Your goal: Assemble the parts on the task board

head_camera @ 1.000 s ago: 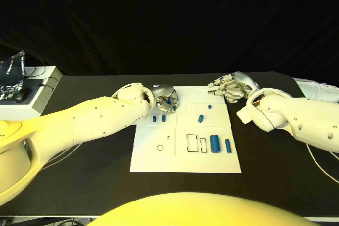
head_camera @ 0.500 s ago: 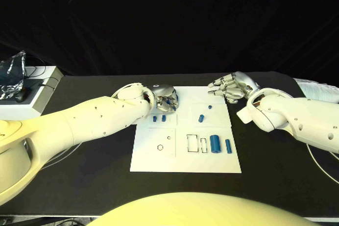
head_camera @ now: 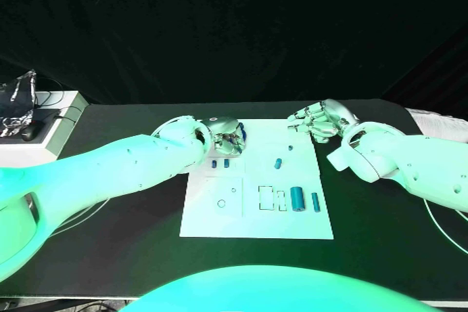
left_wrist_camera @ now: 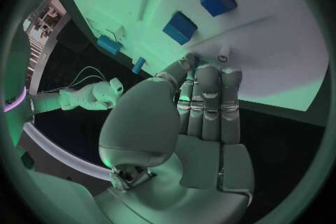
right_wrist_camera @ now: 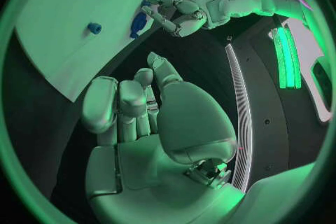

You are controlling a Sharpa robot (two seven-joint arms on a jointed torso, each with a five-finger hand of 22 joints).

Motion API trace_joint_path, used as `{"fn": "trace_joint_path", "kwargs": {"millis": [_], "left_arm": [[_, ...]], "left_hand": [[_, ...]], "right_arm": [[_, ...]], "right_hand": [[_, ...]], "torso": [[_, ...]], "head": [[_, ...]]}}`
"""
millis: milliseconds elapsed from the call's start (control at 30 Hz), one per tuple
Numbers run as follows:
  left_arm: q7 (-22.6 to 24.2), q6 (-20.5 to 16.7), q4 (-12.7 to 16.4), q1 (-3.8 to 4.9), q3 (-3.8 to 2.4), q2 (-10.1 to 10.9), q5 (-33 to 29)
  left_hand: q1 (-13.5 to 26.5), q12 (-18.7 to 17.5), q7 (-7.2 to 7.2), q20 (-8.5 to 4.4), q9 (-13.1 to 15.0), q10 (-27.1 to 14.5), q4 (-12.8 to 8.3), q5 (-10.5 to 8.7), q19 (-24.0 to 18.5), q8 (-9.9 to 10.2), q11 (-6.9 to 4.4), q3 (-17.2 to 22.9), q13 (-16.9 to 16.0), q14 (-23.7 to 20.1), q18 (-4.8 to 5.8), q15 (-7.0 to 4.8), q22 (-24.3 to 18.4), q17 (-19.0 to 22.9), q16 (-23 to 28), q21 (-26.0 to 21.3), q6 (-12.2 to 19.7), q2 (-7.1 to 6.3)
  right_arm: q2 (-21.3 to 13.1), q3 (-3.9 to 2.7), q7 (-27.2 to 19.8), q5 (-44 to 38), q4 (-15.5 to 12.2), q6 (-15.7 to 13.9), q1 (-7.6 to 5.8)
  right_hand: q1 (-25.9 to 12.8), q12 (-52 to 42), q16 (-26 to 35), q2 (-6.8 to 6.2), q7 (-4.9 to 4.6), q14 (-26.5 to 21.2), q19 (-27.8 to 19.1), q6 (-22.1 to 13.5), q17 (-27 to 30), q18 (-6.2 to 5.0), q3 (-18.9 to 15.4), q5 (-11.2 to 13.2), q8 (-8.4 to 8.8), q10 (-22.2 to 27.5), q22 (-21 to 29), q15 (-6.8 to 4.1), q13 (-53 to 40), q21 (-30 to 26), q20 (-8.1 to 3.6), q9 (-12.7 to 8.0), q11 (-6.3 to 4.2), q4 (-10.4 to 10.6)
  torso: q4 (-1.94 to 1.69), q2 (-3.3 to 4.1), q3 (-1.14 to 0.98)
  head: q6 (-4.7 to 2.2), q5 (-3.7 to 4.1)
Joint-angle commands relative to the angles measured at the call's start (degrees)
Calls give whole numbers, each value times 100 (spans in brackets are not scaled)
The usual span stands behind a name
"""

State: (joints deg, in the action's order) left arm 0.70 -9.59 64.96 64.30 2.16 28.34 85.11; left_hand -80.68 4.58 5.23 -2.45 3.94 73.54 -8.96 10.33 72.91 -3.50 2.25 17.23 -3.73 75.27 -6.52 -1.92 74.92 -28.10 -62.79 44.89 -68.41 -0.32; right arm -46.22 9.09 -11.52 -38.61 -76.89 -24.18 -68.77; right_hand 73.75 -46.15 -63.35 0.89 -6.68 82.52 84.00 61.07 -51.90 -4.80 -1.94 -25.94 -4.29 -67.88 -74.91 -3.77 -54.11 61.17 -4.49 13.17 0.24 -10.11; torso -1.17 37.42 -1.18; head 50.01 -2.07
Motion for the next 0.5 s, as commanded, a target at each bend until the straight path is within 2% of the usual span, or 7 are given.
{"fn": "trace_joint_path", "kwargs": {"millis": [33, 133, 500], "left_arm": [[77, -184, 132, -3, -18, 88, -148], [66, -209, 285, -5, -58, 221, -218], [22, -211, 863, -34, -337, 761, -512]], "left_hand": [[-1, -23, 55, 30, 0, 8, -45, 12, -12, -10, 18, -8, -10, -24, -106, -1, 320, -10, -32, 30, 4, 48], [5, -35, 66, 40, -3, -14, -48, 12, -19, -9, 31, -9, -8, -25, -116, 8, 316, -10, -30, 27, 34, 46], [18, -37, 66, 57, -1, -18, -45, 12, -23, -11, 32, -21, -9, -26, -133, 11, 314, -11, -29, 36, 37, 35]], "right_arm": [[1, -2, -38, -19, -7, 97, 2], [-2, -2, -38, -20, -7, 99, 3], [-29, -2, -40, -22, -17, 104, 3]], "right_hand": [[22, -7, 5, 34, -26, -14, 418, -2, -5, -19, 26, -32, 14, 23, -848, -26, -3, 15, -33, -5, -18, 0], [25, -9, 7, 36, -26, -12, 418, -3, -8, -17, 31, -38, 15, 24, -850, -26, -6, 23, -34, -7, -18, -7], [25, -9, 7, 36, -26, -12, 418, -3, -8, -17, 31, -38, 15, 24, -850, -26, -6, 23, -34, -7, -18, -7]], "torso": [[-7, -1, 2], [-6, -4, 2], [-2, 1, -2]], "head": [[-2, 3], [-1, 5], [-3, -10]]}}
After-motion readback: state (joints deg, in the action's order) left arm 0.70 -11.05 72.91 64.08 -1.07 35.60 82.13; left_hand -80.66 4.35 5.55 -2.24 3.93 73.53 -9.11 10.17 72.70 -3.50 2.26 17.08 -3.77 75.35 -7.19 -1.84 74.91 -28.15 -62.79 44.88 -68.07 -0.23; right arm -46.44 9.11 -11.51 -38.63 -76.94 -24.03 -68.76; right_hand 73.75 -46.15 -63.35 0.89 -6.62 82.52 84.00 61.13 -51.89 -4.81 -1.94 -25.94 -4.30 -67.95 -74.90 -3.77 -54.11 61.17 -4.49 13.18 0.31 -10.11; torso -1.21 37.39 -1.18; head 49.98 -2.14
